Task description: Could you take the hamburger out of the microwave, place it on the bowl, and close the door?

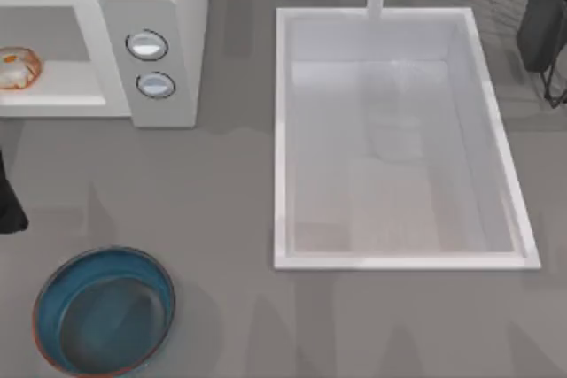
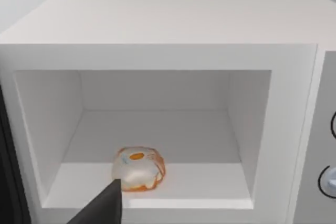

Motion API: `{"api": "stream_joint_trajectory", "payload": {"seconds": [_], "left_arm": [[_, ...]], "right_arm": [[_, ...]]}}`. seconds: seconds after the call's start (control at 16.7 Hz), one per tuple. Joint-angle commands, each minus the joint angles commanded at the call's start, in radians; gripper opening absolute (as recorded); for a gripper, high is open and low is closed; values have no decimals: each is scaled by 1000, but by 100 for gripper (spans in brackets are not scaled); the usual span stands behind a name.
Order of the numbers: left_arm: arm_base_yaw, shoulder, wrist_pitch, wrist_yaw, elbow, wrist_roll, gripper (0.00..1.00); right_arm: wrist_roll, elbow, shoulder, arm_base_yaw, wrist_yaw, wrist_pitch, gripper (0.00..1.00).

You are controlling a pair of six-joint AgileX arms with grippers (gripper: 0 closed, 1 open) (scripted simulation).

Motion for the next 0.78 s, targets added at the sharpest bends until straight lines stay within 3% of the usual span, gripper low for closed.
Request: {"api": "stream_joint_trajectory", "payload": {"seconds": [0.78], "left_arm": [[88,1295,576,105,533,41,100]], "right_arm": [[0,0,0,0,0,0,100]]}}
